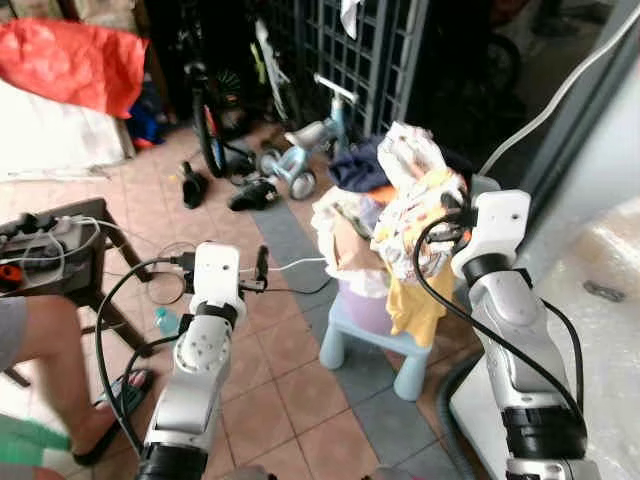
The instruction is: Clothes washing
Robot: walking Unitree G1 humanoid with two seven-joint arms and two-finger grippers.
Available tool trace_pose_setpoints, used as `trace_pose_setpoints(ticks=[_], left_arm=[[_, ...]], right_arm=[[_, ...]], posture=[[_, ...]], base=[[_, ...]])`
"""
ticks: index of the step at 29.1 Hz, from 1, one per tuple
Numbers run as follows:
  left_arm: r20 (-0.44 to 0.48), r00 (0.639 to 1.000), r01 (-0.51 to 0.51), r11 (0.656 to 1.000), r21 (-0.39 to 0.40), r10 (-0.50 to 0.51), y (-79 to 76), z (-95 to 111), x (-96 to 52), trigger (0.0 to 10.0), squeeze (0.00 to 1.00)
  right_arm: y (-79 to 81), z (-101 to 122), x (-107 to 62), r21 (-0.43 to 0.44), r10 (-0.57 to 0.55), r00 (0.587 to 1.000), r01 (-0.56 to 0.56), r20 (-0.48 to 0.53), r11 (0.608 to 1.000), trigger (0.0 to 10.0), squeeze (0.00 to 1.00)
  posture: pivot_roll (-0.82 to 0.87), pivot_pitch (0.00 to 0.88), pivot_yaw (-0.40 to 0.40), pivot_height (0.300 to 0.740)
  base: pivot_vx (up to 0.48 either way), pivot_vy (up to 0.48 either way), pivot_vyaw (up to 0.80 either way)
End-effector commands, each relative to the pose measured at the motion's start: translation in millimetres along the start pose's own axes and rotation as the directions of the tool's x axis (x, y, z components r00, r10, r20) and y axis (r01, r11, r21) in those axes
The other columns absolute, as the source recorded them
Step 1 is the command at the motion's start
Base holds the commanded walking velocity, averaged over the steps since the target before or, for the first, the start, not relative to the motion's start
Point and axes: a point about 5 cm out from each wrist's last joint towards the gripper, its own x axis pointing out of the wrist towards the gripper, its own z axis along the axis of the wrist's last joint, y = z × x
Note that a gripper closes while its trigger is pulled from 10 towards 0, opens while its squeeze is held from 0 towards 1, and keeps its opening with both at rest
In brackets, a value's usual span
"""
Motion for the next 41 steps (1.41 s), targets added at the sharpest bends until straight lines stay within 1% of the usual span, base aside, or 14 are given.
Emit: trace_pose_setpoints(ticks=[1, 8, 12, 16, 24, 32, 35, 37, 41], left_arm=[[-0.001, 1.000, -0.013, 1.000, 0.008, 0.013, 2.6, 0, 1.0, 10.0, 0.00], [0.006, 1.000, -0.023, 1.000, 0.006, 0.023, 3.6, 1, 2.8, 10.0, 0.00], [-0.006, 1.000, -0.027, 0.999, -0.017, 0.027, 4.4, 0, 1.9, 10.0, 0.00], [-0.007, 0.999, -0.032, 0.999, -0.027, 0.032, 5.1, -1, 0.4, 10.0, 0.00], [-0.023, 0.999, -0.024, 0.999, -0.033, 0.023, 4.9, -3, -2.5, 10.0, 0.00], [-0.030, 0.999, -0.018, 0.999, -0.036, 0.017, 4.7, -4, -5.1, 10.0, 0.00], [-0.031, 0.999, -0.012, 0.999, -0.040, 0.010, 4.5, -4, -6.2, 10.0, 0.00], [-0.021, 1.000, 0.017, 0.999, -0.051, -0.019, 4.9, -4, -6.8, 10.0, 0.00], [-0.015, 1.000, 0.022, 0.997, -0.070, -0.023, 6.2, -3, -7.5, 10.0, 0.00]], right_arm=[[0.5, 6, 4.1, -0.004, 0.001, 1.000, -0.001, 0.019, 1.000, 10.0, 0.00], [-2.0, 6, 4.8, 0.001, -0.021, 1.000, 0.021, 0.022, 1.000, 10.0, 0.00], [0.3, 3, 1.5, 0.001, -0.021, 1.000, 0.021, 0.015, 1.000, 10.0, 0.00], [0.3, 1, -1.8, -0.002, -0.023, 1.000, 0.023, 0.008, 1.000, 10.0, 0.00], [0.5, -10, -9.4, -0.007, -0.034, 0.999, 0.034, -0.023, 0.999, 10.0, 0.00], [4.1, -11, -14.0, -0.003, -0.031, 0.999, 0.031, -0.029, 1.000, 10.0, 0.00], [3.6, -10, -14.7, 0.002, -0.037, 0.999, 0.037, -0.026, 0.999, 10.0, 0.00], [2.0, -9, -15.0, 0.003, -0.046, 0.999, 0.046, -0.023, 0.999, 10.0, 0.00], [-0.3, -8, -15.1, 0.000, -0.062, 0.998, 0.062, -0.019, 0.998, 10.0, 0.00]], posture=[[-0.04, 0.000, 0.012, 0.740], [-0.04, 0.000, 0.018, 0.740], [-0.05, 0.000, 0.018, 0.740], [-0.05, 0.000, 0.017, 0.740], [-0.04, 0.000, 0.017, 0.740], [-0.04, 0.000, 0.020, 0.740], [-0.04, 0.000, 0.020, 0.740], [-0.05, 0.000, 0.020, 0.740], [-0.05, 0.000, 0.022, 0.740]], base=[[0.000, 0.000, -0.80], [0.000, 0.000, -0.80], [0.000, 0.000, 0.00], [0.000, 0.000, -0.80], [0.000, 0.395, -0.80], [0.000, 0.323, -0.80], [0.000, 0.000, -0.80], [0.000, 0.000, -0.80], [0.000, 0.000, -0.80]])
